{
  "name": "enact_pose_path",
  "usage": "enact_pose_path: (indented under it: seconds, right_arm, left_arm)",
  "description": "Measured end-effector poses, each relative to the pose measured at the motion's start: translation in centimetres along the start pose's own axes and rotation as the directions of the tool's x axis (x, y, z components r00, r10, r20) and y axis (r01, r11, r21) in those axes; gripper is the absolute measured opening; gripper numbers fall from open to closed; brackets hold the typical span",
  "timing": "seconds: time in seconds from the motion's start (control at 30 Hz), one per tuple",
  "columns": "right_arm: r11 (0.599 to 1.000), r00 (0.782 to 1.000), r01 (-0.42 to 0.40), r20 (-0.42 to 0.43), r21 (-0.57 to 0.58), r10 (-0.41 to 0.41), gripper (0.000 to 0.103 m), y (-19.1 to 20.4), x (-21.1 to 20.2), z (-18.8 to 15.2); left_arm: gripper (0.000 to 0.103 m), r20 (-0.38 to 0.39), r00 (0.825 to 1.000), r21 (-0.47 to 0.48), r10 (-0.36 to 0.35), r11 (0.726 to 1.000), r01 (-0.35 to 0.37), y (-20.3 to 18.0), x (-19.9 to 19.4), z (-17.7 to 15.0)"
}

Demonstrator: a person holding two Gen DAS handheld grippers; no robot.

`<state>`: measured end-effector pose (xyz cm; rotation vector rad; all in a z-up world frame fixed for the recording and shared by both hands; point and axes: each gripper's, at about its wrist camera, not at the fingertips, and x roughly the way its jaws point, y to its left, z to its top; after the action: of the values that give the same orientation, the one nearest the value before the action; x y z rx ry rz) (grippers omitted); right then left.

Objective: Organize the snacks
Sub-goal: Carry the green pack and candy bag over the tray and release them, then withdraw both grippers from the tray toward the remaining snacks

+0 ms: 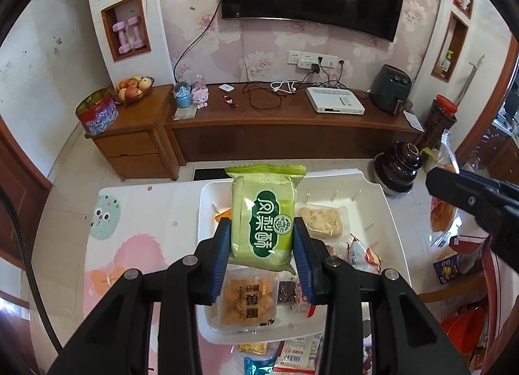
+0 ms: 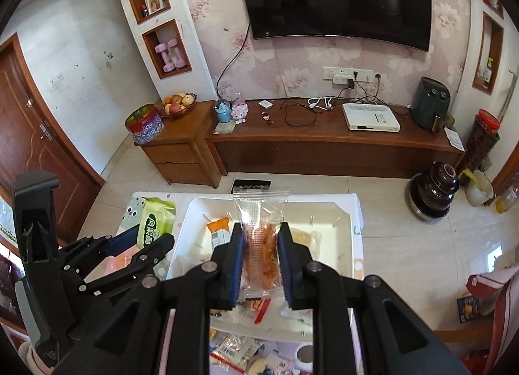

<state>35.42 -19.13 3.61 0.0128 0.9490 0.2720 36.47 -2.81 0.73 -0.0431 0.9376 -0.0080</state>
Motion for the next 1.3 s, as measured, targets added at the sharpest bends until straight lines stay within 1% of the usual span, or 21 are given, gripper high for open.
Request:
enact_pose_path:
  seconds: [0.27, 0.3, 0.33, 0.4, 0.47, 0.53, 0.63, 0.77, 1.0, 1.13, 1.3]
  right_arm:
    - [1.0, 0.998, -0.01, -0.058, -0.011, 0.009, 0.022, -0.3, 2.7, -0.4]
    - [1.0, 0.998, -0.014, -0.065, -0.01, 0.014, 0.022, -0.4, 2.9, -0.4]
    - [1.0, 0.997, -0.018, -0.081, -0.003, 0.017, 0.023, -0.6, 3.3, -0.4]
    - [1.0, 0.995, -0.023, -0.1, 0.011, 0.024, 0.026, -0.9, 3.8, -0.5]
    - [1.0, 0.994, -0.024, -0.105, 0.018, 0.026, 0.029, -1.1, 3.8, -0.8]
    - [1.0, 0.995, -0.015, -0.103, 0.013, 0.016, 0.034, -1.2, 3.7, -0.9]
    - [1.0, 0.995, -0.013, -0.099, 0.017, 0.015, 0.036, -1.3, 3.4, -1.0]
    - [1.0, 0.996, -0.01, -0.094, 0.027, 0.013, 0.037, -1.5, 2.8, -1.2]
    - [0.999, 0.994, -0.01, -0.112, 0.042, 0.014, 0.037, -1.6, 2.6, -1.9]
    - [0.999, 0.993, -0.014, -0.113, 0.037, 0.018, 0.037, -1.3, 2.4, -2.4]
    - [0.999, 0.993, -0.02, -0.118, 0.035, 0.024, 0.037, -1.1, 2.3, -3.1]
  left_arm:
    - [0.036, -0.032, 0.998, 0.006, 0.053, 0.999, -0.053, -0.6, 2.0, 0.0]
    - [0.045, -0.03, 0.997, 0.014, 0.067, 0.998, -0.067, -0.7, 2.1, 0.0]
    - [0.068, -0.03, 0.996, 0.019, 0.078, 0.997, -0.078, -0.8, 2.2, 0.0]
    - [0.091, -0.012, 0.994, 0.032, 0.106, 0.994, -0.106, -1.1, 2.0, -0.2]
    - [0.092, 0.004, 0.994, 0.037, 0.111, 0.993, -0.111, -1.4, 1.6, -0.2]
    - [0.092, -0.005, 0.994, 0.038, 0.11, 0.993, -0.11, -1.5, 1.6, -0.3]
    - [0.092, -0.018, 0.994, 0.017, 0.106, 0.994, -0.106, -1.2, 1.6, -0.5]
    - [0.092, -0.019, 0.995, 0.004, 0.097, 0.995, -0.097, -0.8, 1.2, -0.9]
    - [0.092, -0.024, 0.995, 0.007, 0.098, 0.995, -0.098, -0.8, 0.6, -1.6]
    - [0.092, -0.024, 0.995, 0.006, 0.098, 0.995, -0.098, -0.8, 0.6, -1.6]
    - [0.092, -0.03, 0.995, -0.003, 0.091, 0.996, -0.092, -0.6, 0.3, -2.4]
